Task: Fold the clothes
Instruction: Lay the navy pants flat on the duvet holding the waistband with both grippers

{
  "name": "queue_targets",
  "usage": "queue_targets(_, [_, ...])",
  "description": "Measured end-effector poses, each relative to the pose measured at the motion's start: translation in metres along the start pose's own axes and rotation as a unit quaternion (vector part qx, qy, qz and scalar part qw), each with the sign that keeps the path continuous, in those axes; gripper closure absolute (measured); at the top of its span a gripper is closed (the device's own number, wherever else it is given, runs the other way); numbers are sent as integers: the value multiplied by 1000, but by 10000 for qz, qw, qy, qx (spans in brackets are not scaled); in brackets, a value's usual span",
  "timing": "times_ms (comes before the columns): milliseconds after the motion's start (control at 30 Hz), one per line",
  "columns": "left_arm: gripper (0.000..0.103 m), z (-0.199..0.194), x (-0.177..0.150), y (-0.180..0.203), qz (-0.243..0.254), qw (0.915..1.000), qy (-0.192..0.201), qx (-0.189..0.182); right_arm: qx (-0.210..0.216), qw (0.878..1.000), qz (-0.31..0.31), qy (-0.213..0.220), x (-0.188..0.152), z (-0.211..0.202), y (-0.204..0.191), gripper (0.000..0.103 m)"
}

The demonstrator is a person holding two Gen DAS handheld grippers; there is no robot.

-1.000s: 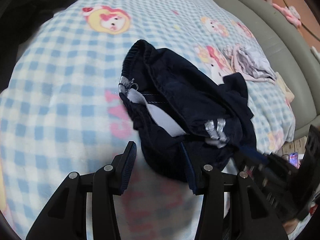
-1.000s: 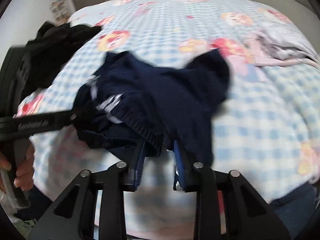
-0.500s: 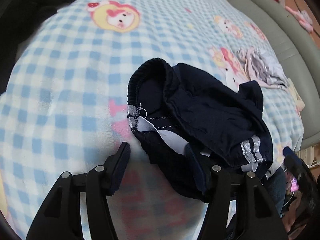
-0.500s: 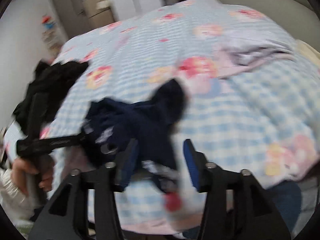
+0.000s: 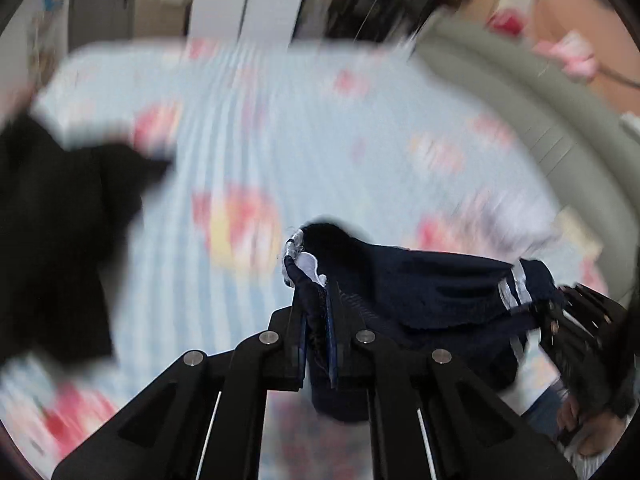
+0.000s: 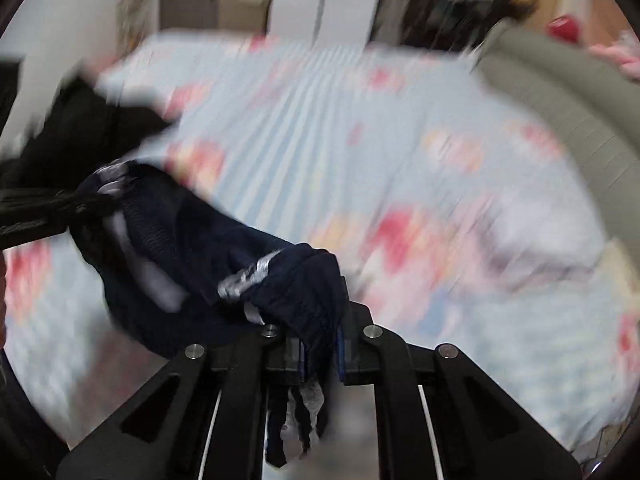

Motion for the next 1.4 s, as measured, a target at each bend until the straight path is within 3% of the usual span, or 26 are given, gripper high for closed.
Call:
queue_targets(100, [95, -60, 31, 22, 491, 9957, 782, -122, 10, 9945, 366, 984, 46, -62, 17, 94])
queue_targets(167, [94, -80, 28, 30, 608, 9934, 962, -173, 42, 9900, 493, 1321, 50, -90, 22, 94])
queue_targets(200, [94, -76, 15, 27, 548, 9947, 846, -174, 136, 9899, 592, 1277, 43, -93, 23, 94])
queue_targets(300, [94, -55, -30, 13, 287, 9988, 351, -160, 450, 9916, 914, 802, 6, -81, 27, 93])
queue_targets(367, [94, -19, -76, -2, -108, 9991, -375, -180, 593, 9918, 1127, 122, -40, -54, 26, 92])
queue_targets(467, [94, 23, -143, -14, -469, 9902, -1314, 1, 803, 9813, 1407, -1042, -119, -11, 16, 91])
queue_targets(567, [94, 39, -179, -17, -600, 9829, -1736, 90, 799, 9745, 1317, -1633, -163, 4, -3, 91])
queue_targets(667, [94, 41, -186, -21, -695, 9818, -1758, 183, 809, 9763, 1195, -1612, -165, 2, -11, 88])
queue_targets(800, [91, 31, -187, -30, -828, 9819, -1669, 338, 751, 9800, 1215, -1382, -161, -5, -2, 71])
queue_targets(933, [87, 31, -181, -29, -820, 9844, -1525, 300, 642, 9842, 1036, -1287, -153, 1, -6, 67])
queue_targets(1033, [78, 35, -173, -26, -761, 9875, -1357, 235, 492, 9905, 739, -1049, -145, -7, -12, 61])
queue_targets(1100, [58, 37, -168, -24, -722, 9894, -1245, 193, 384, 9939, 568, -869, -139, -11, -16, 51])
queue_targets(1167, [54, 44, -172, -26, -725, 9873, -1408, 105, 346, 9949, 458, -825, -136, -9, -18, 46])
queue_targets(1300, [53, 71, -188, -20, -685, 9788, -1930, -51, 708, 9871, 467, -1360, -148, 18, -23, 45])
queue_targets(1400, [53, 77, -196, -15, -521, 9778, -2029, 34, 817, 9791, 356, -1829, -167, 41, -31, 45])
Point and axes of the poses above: each gripper's, at about its wrist camera, not at the fingertips, and z roughly the way its jaws point, y to its right, x to its top, the point moved 1 cm from there along z, roughly the way its jaws point, and after that the axes turned 3 degrees about z, right-handed, at the moved point
